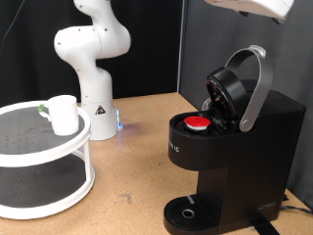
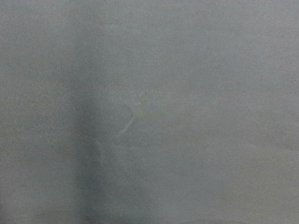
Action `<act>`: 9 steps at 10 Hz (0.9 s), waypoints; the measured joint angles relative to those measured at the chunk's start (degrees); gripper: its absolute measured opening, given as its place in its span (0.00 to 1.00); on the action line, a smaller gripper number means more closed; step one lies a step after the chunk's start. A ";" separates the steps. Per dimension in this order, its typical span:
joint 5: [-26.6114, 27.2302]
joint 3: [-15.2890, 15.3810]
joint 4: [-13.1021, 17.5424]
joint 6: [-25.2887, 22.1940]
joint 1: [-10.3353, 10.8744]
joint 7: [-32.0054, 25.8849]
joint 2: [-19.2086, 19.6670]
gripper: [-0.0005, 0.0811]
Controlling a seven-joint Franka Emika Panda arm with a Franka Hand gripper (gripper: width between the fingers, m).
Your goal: Make a cup of coffee with the keurig machine
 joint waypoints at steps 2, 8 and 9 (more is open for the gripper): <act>-1.00 1.52 -0.07 1.30 0.68 1.05 0.61 1.00; -1.59 4.86 -0.94 4.85 1.39 1.77 1.98 0.71; -1.59 5.08 -1.14 5.13 1.40 1.83 2.03 0.55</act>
